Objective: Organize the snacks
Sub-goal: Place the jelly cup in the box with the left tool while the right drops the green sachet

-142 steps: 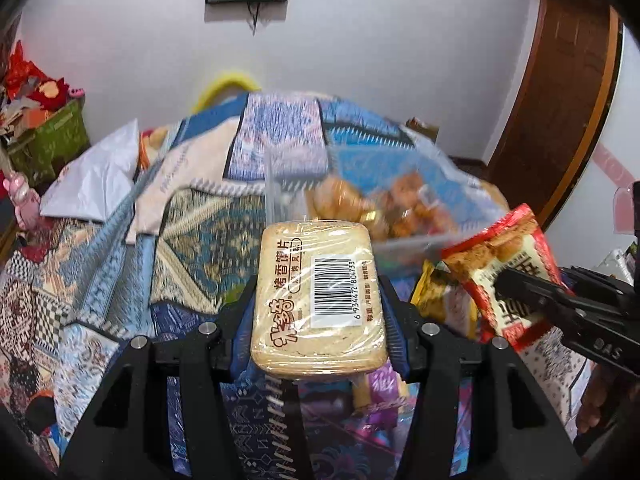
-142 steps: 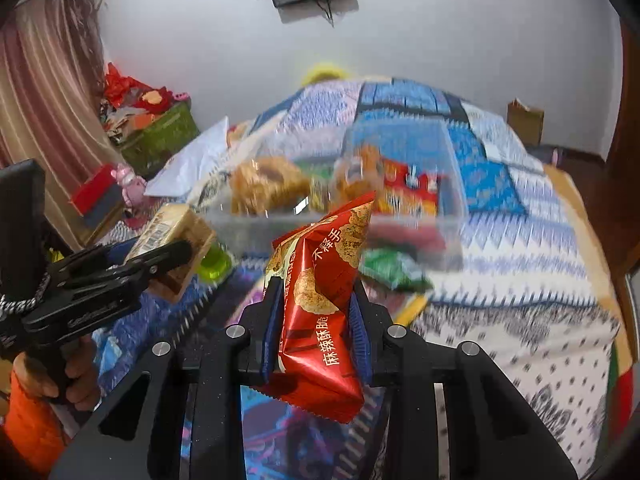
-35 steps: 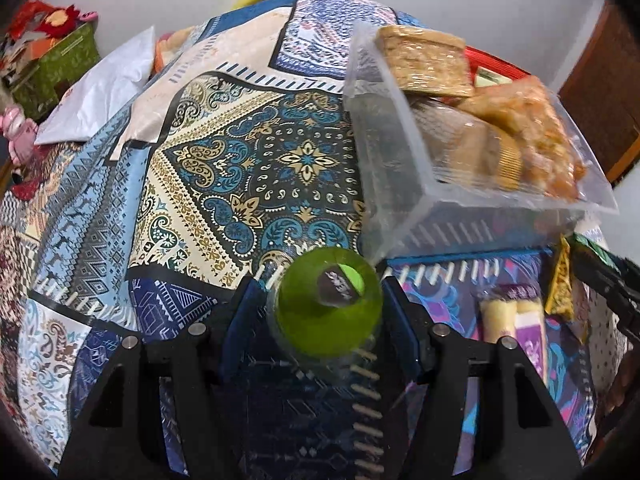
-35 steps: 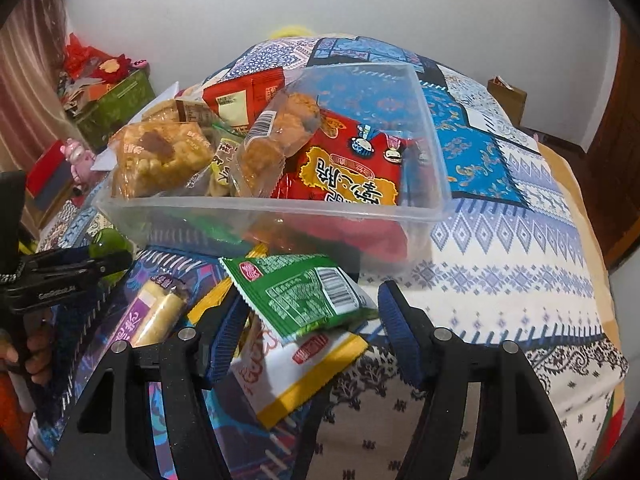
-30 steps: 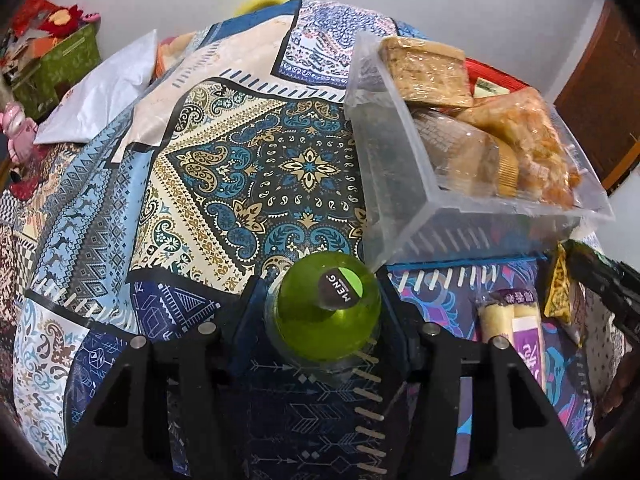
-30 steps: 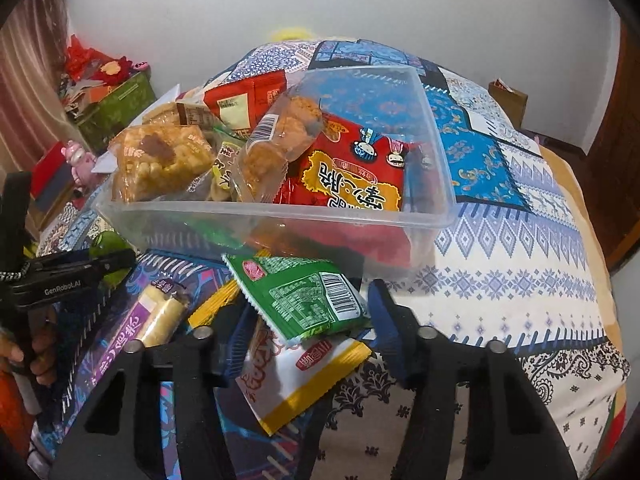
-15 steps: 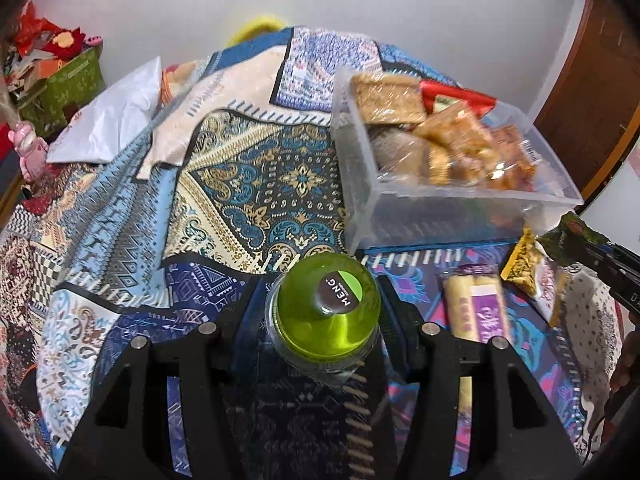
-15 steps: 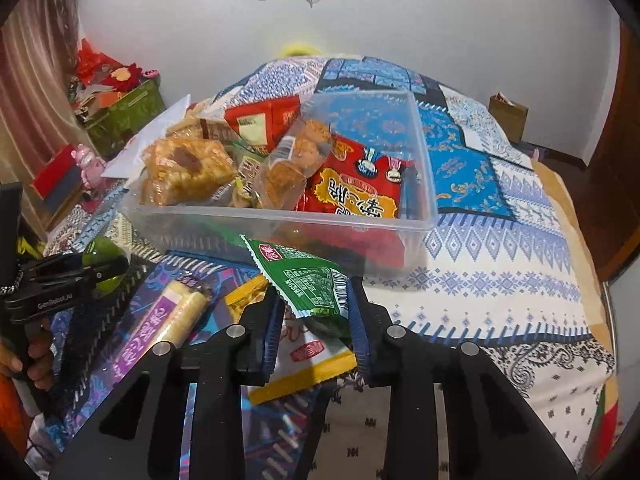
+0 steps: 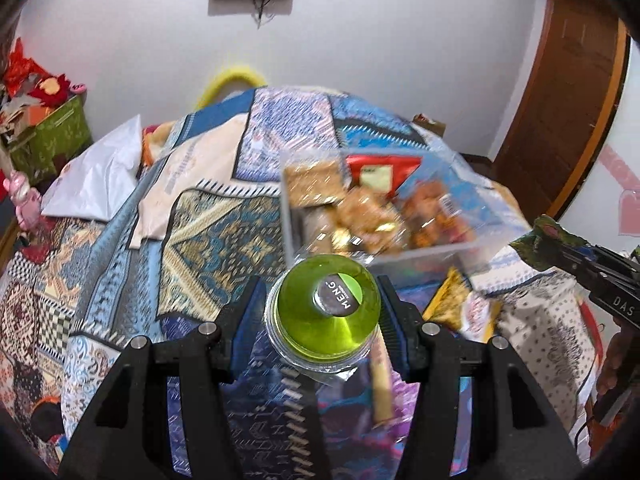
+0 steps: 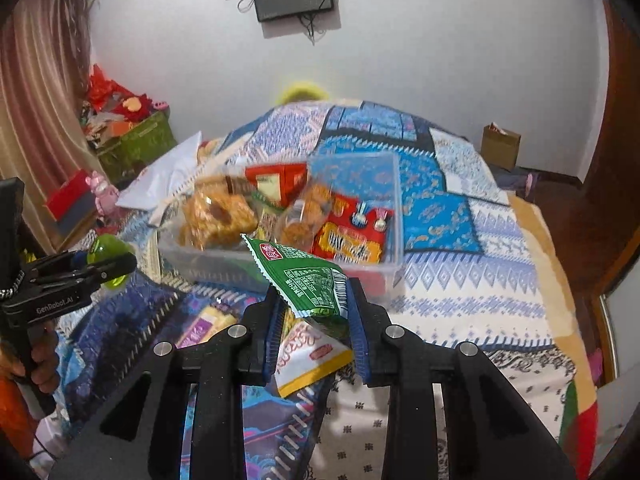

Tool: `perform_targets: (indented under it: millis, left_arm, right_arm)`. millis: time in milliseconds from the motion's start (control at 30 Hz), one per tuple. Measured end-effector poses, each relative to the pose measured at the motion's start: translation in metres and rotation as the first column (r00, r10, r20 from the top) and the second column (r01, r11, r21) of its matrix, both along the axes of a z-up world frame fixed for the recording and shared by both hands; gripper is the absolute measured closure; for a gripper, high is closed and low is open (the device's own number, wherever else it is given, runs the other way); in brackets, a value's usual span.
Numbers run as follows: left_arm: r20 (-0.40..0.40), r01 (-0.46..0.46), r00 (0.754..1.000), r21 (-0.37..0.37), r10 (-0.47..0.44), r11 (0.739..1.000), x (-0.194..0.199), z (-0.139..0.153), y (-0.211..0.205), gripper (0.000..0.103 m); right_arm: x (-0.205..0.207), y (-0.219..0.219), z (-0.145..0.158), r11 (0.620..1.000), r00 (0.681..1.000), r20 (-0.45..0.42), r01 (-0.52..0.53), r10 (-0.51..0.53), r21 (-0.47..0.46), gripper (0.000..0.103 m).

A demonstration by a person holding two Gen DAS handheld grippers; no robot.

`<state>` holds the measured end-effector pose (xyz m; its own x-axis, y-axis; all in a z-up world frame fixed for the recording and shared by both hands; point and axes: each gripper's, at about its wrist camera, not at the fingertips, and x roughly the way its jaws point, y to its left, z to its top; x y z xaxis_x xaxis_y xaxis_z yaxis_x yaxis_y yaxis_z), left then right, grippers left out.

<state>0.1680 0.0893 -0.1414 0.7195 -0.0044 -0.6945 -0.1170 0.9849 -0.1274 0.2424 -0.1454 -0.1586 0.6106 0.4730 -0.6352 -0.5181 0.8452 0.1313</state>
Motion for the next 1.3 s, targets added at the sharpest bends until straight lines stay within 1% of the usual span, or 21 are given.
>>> perform_targets:
  millis: [300, 500, 600, 833, 1100, 1300]
  left_arm:
    - [0.067, 0.053, 0.996, -0.011, -0.052, 0.999, 0.028, 0.025, -0.024, 0.049]
    - [0.092, 0.088, 0.992, -0.016, -0.087, 0.996, 0.054, 0.032, -0.041, 0.049]
    - [0.087, 0.099, 0.991, -0.016, -0.098, 0.995, 0.072, 0.028, -0.048, 0.049]
    - [0.057, 0.097, 0.994, -0.029, -0.095, 0.995, 0.110, 0.013, -0.056, 0.049]
    - [0.009, 0.081, 0.997, -0.019, -0.081, 0.997, 0.143, -0.008, -0.060, 0.049]
    - [-0.020, 0.052, 0.998, -0.034, -0.052, 0.998, 0.162, -0.019, -0.056, 0.049]
  right_arm:
    - [0.018, -0.003, 0.012, 0.999, 0.999, 0.035, 0.024, -0.025, 0.037, 0.076]
    - [0.039, -0.002, 0.010, 0.997, 0.999, 0.021, 0.048, -0.049, 0.062, 0.076]
    - [0.048, -0.001, 0.010, 0.994, 0.999, 0.003, 0.051, -0.052, 0.092, 0.076]
    - [0.070, 0.011, 0.005, 0.994, 0.999, -0.015, 0.051, -0.049, 0.093, 0.076]
    - [0.092, 0.025, -0.006, 0.997, 0.998, -0.037, 0.046, -0.044, 0.055, 0.076]
    - [0.101, 0.030, -0.017, 0.998, 0.996, -0.066, 0.053, -0.051, 0.031, 0.076]
